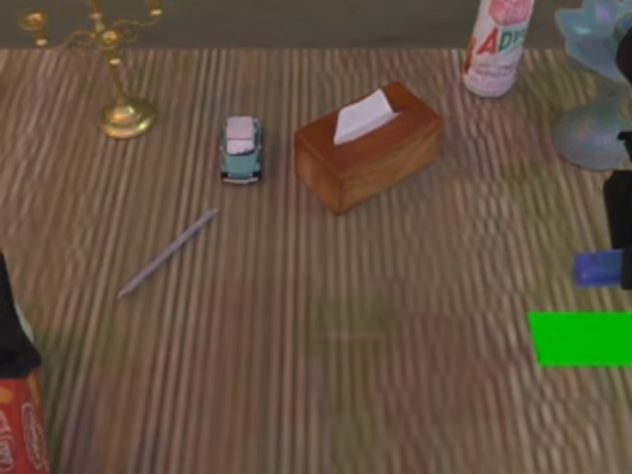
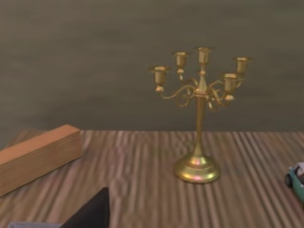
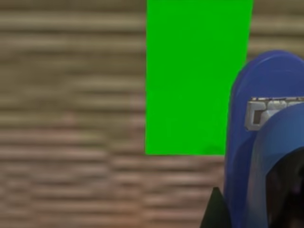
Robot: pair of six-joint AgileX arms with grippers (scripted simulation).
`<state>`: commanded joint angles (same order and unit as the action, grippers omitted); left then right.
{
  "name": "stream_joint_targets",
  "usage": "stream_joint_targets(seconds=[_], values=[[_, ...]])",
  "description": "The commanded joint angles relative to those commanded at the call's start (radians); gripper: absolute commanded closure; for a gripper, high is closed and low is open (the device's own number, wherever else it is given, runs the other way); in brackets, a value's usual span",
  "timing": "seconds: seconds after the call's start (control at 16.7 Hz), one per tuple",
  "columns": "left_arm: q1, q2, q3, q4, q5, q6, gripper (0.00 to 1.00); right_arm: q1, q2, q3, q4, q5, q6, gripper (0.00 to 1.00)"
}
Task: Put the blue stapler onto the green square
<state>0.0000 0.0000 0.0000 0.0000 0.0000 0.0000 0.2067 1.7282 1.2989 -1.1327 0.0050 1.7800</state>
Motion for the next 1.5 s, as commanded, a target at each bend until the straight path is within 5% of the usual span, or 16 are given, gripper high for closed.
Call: stream_joint_targets(seconds=[0.42,0.9,1.26,1.5], values=[[0.000,0.000,0.000,0.000,0.000,0.000,0.00,0.003,0.008,-0.014,0.017,0.000,0.005,1.00],[0.000,0.000,0.000,0.000,0.000,0.000,0.00,-0.001,0.129,-0.210,0.349,0.001,0.009,1.00],[0.000,0.000,0.000,0.000,0.000,0.000,0.00,-0.001,0.149,-0.239,0.390,0.000,0.010,1.00],[0.000,0.000,0.000,0.000,0.000,0.000,0.00,-0.001,0.149,-0.239,0.390,0.000,0.010,0.70]])
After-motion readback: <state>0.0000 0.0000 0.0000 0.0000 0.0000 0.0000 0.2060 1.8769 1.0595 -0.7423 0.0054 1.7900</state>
